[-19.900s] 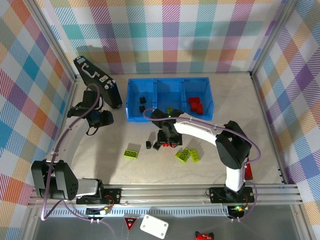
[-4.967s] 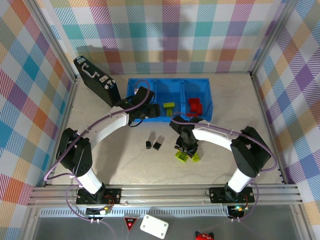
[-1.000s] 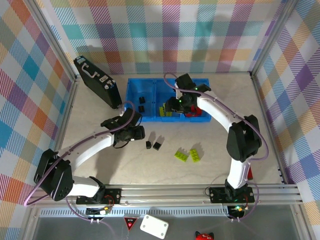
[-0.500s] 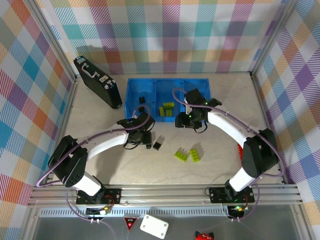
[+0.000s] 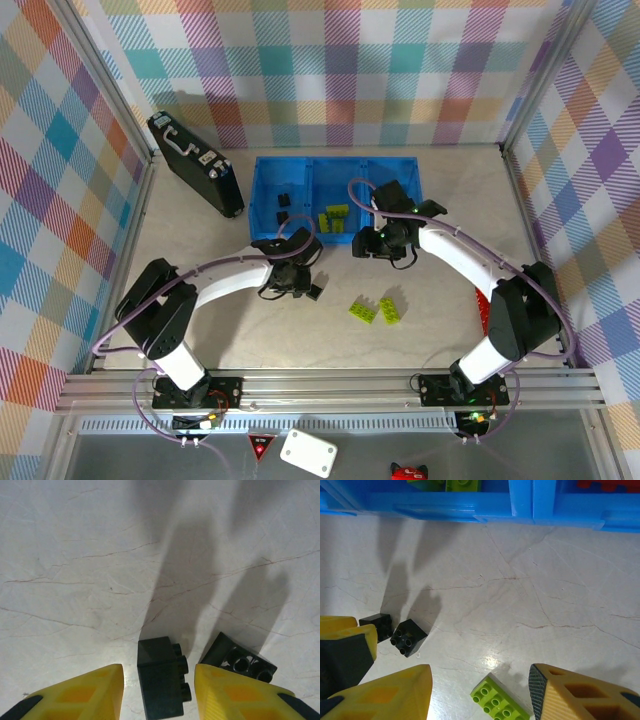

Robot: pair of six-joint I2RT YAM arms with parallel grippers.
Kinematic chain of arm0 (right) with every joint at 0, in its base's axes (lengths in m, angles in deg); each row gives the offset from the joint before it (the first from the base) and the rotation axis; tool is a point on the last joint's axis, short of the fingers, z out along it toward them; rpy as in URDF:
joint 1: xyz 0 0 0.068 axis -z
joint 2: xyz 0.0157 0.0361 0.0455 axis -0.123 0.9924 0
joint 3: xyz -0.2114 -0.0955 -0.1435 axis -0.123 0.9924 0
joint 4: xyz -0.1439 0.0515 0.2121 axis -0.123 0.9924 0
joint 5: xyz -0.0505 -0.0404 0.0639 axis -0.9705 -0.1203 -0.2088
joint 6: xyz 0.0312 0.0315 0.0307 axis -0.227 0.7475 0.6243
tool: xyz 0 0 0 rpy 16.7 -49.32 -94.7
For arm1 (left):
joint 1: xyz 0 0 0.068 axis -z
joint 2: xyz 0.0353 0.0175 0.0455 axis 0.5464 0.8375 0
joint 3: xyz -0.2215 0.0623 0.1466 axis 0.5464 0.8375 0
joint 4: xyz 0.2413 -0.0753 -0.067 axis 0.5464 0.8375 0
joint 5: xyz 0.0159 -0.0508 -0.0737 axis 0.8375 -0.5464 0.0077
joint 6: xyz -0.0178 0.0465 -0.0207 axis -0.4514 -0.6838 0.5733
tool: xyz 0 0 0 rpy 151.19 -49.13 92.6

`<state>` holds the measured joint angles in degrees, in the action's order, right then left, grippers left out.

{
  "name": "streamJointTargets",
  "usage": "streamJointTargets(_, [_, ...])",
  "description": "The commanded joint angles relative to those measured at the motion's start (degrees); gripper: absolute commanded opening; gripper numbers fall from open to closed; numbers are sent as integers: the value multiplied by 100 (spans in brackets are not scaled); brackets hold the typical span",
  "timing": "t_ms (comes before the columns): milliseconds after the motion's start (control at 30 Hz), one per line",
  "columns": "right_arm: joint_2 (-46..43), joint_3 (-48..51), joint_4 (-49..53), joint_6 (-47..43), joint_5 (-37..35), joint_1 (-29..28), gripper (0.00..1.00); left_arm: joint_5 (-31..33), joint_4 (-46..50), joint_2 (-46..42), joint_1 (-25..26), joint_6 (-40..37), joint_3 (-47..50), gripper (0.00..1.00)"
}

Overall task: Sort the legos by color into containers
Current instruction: Pick up the lego from the center of the table.

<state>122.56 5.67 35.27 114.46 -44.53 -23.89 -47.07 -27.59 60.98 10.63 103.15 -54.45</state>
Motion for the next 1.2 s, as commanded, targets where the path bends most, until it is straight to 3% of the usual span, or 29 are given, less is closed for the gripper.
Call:
streamJointTargets(0, [-147, -69, 67, -66, -69, 2, 55, -55, 15, 114, 72, 140, -116, 40])
streamJointTargets(667, [-112, -183, 120, -87, -55, 2, 55, -7, 33, 143, 88, 167, -74, 29])
streamJointTargets(1167, [-120, -296, 189, -117, -52, 2, 55, 178, 217, -254, 23, 138, -90, 26])
